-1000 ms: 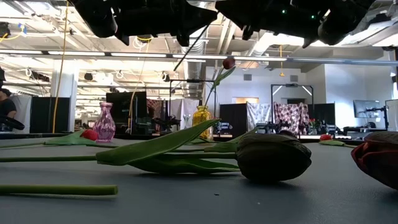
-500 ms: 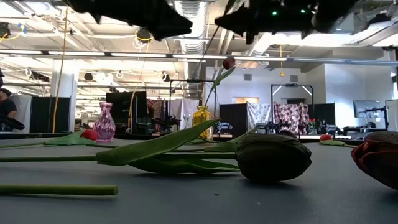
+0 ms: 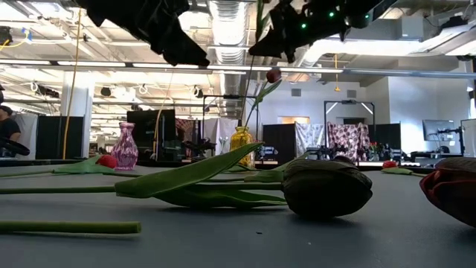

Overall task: Sort flowers into vase by color
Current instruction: Put the top dark red flower into the yellow vase

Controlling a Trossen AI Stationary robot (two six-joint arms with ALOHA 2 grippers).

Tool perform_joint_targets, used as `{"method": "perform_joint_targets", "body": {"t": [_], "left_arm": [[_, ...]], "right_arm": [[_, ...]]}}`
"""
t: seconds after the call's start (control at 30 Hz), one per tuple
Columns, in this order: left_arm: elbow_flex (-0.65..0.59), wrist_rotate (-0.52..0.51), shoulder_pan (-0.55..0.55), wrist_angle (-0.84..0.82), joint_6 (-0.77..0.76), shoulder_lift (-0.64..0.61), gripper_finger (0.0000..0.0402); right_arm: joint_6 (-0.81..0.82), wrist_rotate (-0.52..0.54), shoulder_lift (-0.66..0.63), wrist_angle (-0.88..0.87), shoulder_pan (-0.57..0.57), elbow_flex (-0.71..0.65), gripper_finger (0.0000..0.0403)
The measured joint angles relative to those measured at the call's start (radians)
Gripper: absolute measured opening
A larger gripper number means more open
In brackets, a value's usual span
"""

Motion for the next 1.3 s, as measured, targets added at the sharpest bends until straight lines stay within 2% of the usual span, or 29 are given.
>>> {"method": "perform_joint_targets", "body": {"t": [0.2,0.47,1.03,1.3], "left_arm": [[-0.2,-0.128,0.013,0.144,-0.07,-0.139,0.0185],[-0.3,-0.127,0.013,0.249,-0.03,-0.306,0.0173],[-0.312,-0.072,0.01,0.234,-0.062,-0.293,0.0173],[-0.312,-0.061,0.01,0.217,-0.073,-0.293,0.0173]], "right_arm": [[-0.017,0.021,0.027,0.011,-0.012,0.0,0.0027],[-0.002,0.024,0.018,0.021,-0.027,0.0,0.0027],[0.04,0.053,0.125,0.063,-0.036,0.0,0.0029],[0.041,0.056,0.094,0.021,-0.017,-0.001,0.003]]}}
